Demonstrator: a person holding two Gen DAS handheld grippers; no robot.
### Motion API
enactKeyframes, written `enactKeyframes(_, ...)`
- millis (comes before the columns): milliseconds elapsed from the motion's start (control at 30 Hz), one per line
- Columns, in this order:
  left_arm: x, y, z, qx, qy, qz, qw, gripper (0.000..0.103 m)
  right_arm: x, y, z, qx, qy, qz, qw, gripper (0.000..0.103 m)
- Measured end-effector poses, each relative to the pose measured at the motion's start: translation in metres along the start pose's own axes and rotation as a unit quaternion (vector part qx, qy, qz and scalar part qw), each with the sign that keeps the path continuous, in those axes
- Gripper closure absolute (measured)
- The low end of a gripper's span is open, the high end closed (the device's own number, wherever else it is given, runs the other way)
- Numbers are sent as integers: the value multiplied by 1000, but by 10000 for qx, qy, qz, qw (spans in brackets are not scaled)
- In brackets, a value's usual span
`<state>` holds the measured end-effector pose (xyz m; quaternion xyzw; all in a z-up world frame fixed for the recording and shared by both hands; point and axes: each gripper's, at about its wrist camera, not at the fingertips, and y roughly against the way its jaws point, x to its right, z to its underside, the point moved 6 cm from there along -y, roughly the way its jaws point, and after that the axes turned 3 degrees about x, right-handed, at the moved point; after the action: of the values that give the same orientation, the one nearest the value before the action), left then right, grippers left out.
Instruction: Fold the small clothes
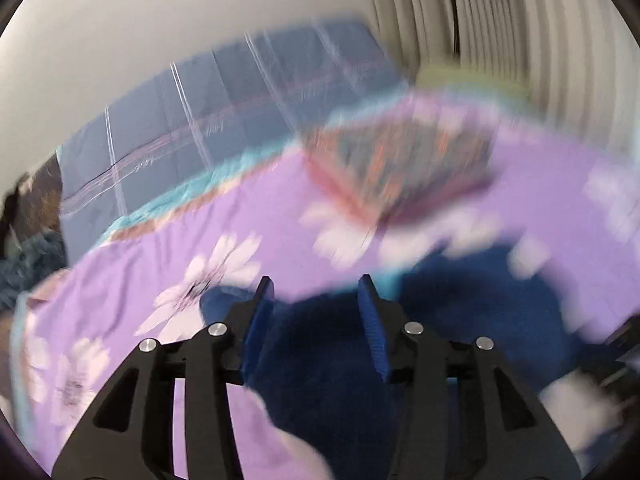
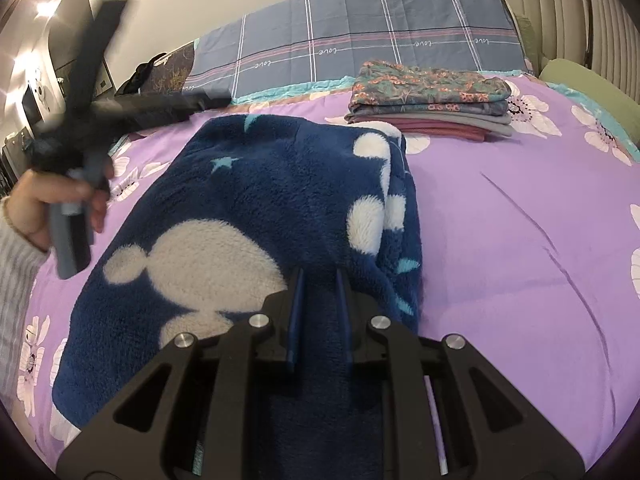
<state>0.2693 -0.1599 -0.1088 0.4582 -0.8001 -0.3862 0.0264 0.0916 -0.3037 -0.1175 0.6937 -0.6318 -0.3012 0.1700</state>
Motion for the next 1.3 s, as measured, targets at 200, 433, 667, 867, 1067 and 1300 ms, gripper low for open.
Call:
enactKeyframes(200,-5,-32,20,-32,880,318,9956,55,-2,-1,-2,4,97,63,9999,88)
enactKeyframes(433,3,-30,14,-197,730,92,9971,57,-1,25,-43,-367,-239,-240,9988,76)
enactKeyframes(667,-1,-22,15,-154,756,42,9970,57,-13,-23,-90,-281,309,176,9990,69)
enactKeyframes(867,2,-28,15,-43,765,-54,9970,56,31,-83,-58,-628,-361,88,9973,69)
enactKeyframes(1067,-5,-2,14,248,972,-49,9949,52,28,-81,-55,-523,-75,307,9981,68)
enactKeyframes(1300,6,110,25,967,981,982,9856,44,48,-29,-56,-143,-695,-100,9974,55)
